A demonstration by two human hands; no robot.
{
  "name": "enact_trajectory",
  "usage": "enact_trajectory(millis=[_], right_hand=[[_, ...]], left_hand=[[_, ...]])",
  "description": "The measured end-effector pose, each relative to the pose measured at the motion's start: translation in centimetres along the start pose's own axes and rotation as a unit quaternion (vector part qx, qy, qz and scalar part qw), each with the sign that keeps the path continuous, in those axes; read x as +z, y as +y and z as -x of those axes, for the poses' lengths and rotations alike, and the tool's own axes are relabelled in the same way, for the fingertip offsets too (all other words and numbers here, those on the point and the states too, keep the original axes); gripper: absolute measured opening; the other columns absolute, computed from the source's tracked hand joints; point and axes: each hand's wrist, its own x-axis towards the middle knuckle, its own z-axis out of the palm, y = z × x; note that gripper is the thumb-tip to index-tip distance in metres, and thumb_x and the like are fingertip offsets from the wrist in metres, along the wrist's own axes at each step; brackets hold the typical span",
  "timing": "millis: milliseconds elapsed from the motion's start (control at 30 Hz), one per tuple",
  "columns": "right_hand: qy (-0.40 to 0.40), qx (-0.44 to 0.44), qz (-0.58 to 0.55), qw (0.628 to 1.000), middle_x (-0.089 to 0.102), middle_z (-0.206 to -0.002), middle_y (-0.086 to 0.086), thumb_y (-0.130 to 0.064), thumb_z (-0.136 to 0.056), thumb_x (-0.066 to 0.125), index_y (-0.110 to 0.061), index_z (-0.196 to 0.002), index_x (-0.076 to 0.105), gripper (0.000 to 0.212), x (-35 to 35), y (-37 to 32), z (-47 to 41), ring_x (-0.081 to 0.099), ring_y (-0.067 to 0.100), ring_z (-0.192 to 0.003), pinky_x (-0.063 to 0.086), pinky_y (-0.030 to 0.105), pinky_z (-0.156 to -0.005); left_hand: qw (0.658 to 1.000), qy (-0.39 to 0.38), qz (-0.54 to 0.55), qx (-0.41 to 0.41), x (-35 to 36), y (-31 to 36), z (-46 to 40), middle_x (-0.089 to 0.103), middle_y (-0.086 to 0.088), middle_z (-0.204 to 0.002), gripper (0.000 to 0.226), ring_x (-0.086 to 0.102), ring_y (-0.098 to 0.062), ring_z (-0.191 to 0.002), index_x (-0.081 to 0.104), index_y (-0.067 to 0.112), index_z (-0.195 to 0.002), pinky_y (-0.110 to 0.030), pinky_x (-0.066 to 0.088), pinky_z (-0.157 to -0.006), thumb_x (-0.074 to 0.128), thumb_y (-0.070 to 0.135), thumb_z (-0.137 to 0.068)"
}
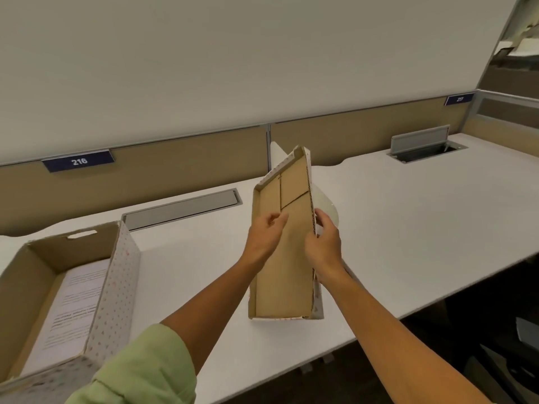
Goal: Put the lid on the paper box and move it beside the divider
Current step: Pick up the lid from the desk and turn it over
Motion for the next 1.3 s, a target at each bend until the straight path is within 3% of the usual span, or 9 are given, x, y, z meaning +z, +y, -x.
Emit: enact_trajectory(millis=[67,300,433,567,667,800,1000,1133,1300], right_hand=[[0.026,-0.031,-0.003,0.999,0.054,-0.141,0.001,-0.03,-0.098,0.06,-0.029,-0.15,0.036,0.058,0.8,-1.1,1.1,0.053,0.014,-0.113,0.053,0.052,-0.099],[0.074,-0.115,-0.017,0.99,0.058,-0.139,0.0,-0.031,-0.097,0.062,-0.03,-0.15,0.033,0.06,2.9,-2.8,4.1,0.057,0.011,-0.106,0.055,0.038,-0.093],[0.055,-0.12,-0.048,0.99,0.056,-0.141,0.002,-0.038,-0.1,0.052,-0.027,-0.149,0.037,0.053,3.6,-3.2,5.4,0.06,0.018,-0.116,0.057,0.041,-0.095],[-0.052,-0.176,-0.004,0.983,0.044,-0.15,0.004,-0.033,-0.096,0.06,-0.023,-0.152,0.027,0.066,4.2,-3.5,6.9,0.051,0.023,-0.132,0.053,0.043,-0.101],[-0.147,-0.203,0.02,0.968,0.036,-0.152,-0.001,-0.046,-0.088,0.061,-0.026,-0.154,0.022,0.079,3.4,-2.6,7.0,0.044,0.021,-0.134,0.047,0.045,-0.106],[-0.185,-0.081,-0.041,0.978,0.041,-0.146,-0.004,-0.073,-0.079,0.053,-0.037,-0.15,0.025,0.085,1.2,-0.8,5.3,0.051,0.02,-0.128,0.05,0.053,-0.102],[-0.088,0.077,-0.088,0.989,0.039,-0.153,0.006,-0.057,-0.096,0.048,-0.024,-0.155,0.022,0.072,-0.1,0.3,1.2,0.044,0.031,-0.136,0.043,0.047,-0.098],[-0.091,0.12,-0.082,0.985,0.049,-0.145,0.006,-0.062,-0.096,0.04,-0.022,-0.15,0.03,0.068,-0.7,0.7,-0.1,0.05,0.03,-0.127,0.044,0.055,-0.1],[-0.101,0.107,-0.077,0.986,0.056,-0.134,0.001,-0.061,-0.097,0.042,-0.022,-0.144,0.041,0.061,-0.2,0.4,0.2,0.055,0.024,-0.113,0.047,0.046,-0.087]], left_hand=[[0.999,0.011,0.031,0.013,0.4,2.1,0.6,0.068,0.012,-0.09,0.018,0.065,-0.008,-0.089,0.064,0.039,-0.087,-0.022,0.051,-0.072,0.054,0.053,-0.091],[0.995,0.005,0.102,0.017,0.2,5.2,3.1,0.076,0.011,-0.085,0.013,0.074,-0.012,-0.08,0.075,0.032,-0.087,-0.024,0.061,-0.068,0.067,0.042,-0.088],[0.996,0.015,0.085,-0.002,-0.6,6.2,4.3,0.072,-0.002,-0.111,0.029,0.071,-0.02,-0.097,0.069,0.014,-0.111,-0.035,0.061,-0.083,0.071,0.032,-0.088],[0.994,0.047,0.089,-0.034,-3.0,6.9,5.0,0.07,-0.007,-0.111,0.021,0.071,-0.019,-0.088,0.066,0.01,-0.105,-0.04,0.061,-0.082,0.066,0.026,-0.092],[0.99,0.049,0.118,-0.063,-5.0,7.1,5.0,0.07,-0.011,-0.109,0.022,0.07,-0.027,-0.096,0.064,0.005,-0.109,-0.048,0.06,-0.085,0.06,0.023,-0.096],[0.989,0.02,0.135,-0.049,-7.3,7.8,5.8,0.07,-0.013,-0.11,0.022,0.07,-0.028,-0.1,0.063,0.002,-0.111,-0.044,0.06,-0.085,0.056,0.019,-0.098],[0.994,0.013,0.107,-0.007,-10.0,8.3,8.3,0.072,-0.003,-0.101,0.015,0.074,-0.015,-0.087,0.063,0.014,-0.104,-0.03,0.061,-0.072,0.055,0.025,-0.098],[0.992,0.015,0.123,-0.005,-11.0,8.5,9.2,0.073,-0.002,-0.099,0.015,0.074,-0.015,-0.087,0.063,0.014,-0.104,-0.031,0.061,-0.074,0.055,0.025,-0.098],[0.994,0.047,0.102,0.001,-12.5,8.5,9.9,0.07,-0.003,-0.106,0.019,0.072,-0.016,-0.091,0.06,0.017,-0.11,-0.035,0.062,-0.08,0.051,0.03,-0.1]])
